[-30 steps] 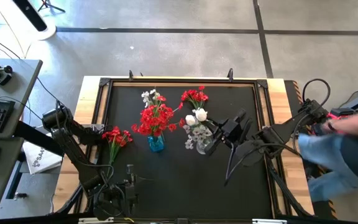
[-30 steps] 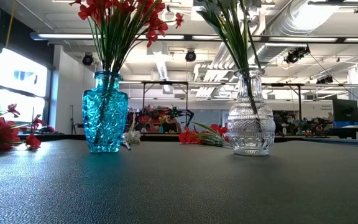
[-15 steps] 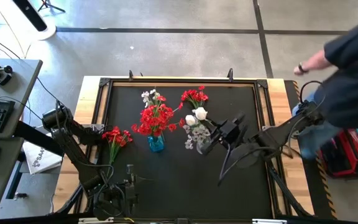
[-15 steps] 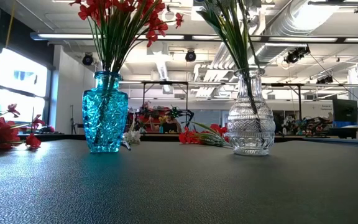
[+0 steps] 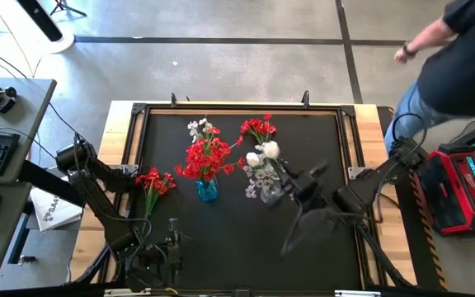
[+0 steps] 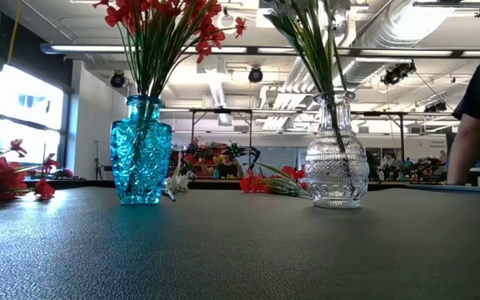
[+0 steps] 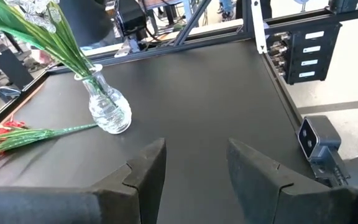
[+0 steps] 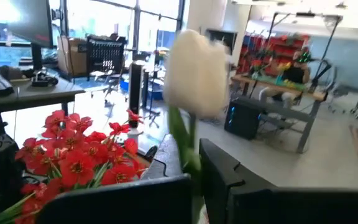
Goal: Sort flowers into vase by color
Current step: Put the white flower into the transparent vase
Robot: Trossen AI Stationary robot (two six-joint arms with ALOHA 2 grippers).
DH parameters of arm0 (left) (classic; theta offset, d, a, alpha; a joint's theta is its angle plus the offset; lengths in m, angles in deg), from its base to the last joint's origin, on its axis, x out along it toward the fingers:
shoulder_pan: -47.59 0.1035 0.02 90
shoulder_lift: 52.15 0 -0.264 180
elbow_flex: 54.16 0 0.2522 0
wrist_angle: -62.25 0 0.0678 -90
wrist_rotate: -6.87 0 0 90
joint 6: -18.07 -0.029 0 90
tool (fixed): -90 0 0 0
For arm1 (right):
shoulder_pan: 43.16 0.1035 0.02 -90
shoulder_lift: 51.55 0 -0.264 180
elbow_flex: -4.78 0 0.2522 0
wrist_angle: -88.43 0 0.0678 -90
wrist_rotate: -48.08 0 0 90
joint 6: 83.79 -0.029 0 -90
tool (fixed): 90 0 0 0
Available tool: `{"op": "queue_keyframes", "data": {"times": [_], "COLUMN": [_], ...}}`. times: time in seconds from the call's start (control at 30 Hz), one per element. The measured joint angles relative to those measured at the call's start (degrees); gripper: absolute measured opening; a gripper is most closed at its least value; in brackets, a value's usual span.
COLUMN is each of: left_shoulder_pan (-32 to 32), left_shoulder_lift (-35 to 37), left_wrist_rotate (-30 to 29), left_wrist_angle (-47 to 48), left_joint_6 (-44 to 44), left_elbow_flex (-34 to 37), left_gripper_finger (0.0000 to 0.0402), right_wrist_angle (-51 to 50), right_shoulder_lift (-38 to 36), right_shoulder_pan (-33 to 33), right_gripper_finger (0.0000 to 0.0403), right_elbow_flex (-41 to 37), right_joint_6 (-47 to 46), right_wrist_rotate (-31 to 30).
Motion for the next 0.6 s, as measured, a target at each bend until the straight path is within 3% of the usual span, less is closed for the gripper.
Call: {"op": "queue_keyframes", "data": {"times": [0.17, 0.43, 0.6], "left_shoulder_pan": [-0.01, -0.01, 0.0], "left_shoulder_lift": [0.0, 0.0, 0.0], "left_wrist_rotate": [0.0, 0.0, -0.02], "left_wrist_angle": [-0.01, -0.03, -0.16], "left_joint_6": [-0.04, 0.0, 0.02], "left_elbow_flex": [0.0, 0.0, 0.0], "left_gripper_finger": [0.0156, 0.0156, 0.0156], "right_wrist_angle": [-4.57, -21.15, -33.32], "right_shoulder_lift": [0.0, -0.04, -0.04], "right_shoulder_pan": [3.48, 6.97, 6.91], "right_gripper_finger": [0.0, 0.0, 0.0], "right_elbow_flex": [0.0, 0.0, 0.0], "right_joint_6": [-5.08, -24.39, -38.18], "right_wrist_rotate": [-0.67, -0.17, 7.9]}}
